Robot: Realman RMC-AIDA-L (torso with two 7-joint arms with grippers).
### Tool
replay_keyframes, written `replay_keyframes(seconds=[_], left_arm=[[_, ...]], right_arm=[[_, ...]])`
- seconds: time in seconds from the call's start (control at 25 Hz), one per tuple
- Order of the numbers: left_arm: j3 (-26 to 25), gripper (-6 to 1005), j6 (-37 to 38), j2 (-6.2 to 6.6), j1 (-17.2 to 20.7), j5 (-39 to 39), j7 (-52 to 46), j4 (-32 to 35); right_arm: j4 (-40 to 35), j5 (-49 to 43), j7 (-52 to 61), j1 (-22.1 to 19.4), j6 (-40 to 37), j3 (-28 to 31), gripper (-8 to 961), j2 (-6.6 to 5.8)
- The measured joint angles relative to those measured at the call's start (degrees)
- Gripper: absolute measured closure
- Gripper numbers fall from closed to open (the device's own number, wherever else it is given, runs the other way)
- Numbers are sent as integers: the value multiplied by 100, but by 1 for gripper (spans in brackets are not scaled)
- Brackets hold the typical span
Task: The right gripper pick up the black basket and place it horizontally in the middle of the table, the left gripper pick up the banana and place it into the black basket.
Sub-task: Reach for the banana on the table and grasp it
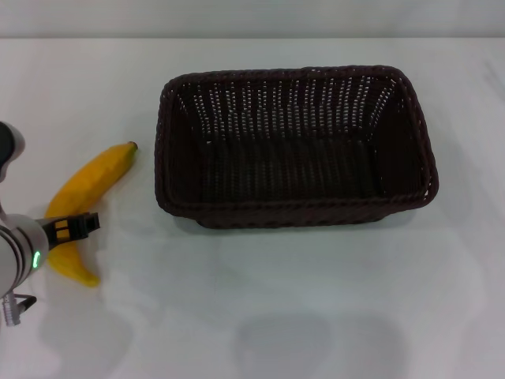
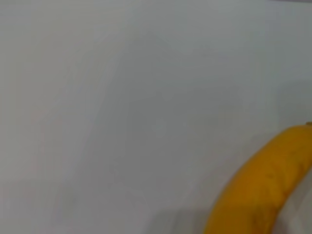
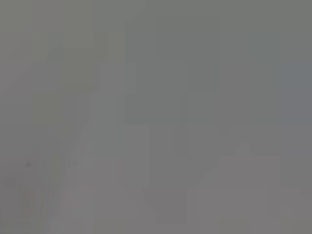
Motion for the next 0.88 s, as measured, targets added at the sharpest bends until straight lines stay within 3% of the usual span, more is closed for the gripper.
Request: replay_keyframes(seconds=[0.24,0.68,0.88], left_arm=[[-47,157,-6,0,-2,1,-100,-33],[-280,513,-3,0,-100,8,-146,-80],[-302,513,-7,13,-180,11,-107,-51]], right_arm=[[-74,0,0,-17,-3,-6,232,0],[-128,0,0,-42,-3,-14,231,0],[-118,0,0,-41,6,0,231,0]])
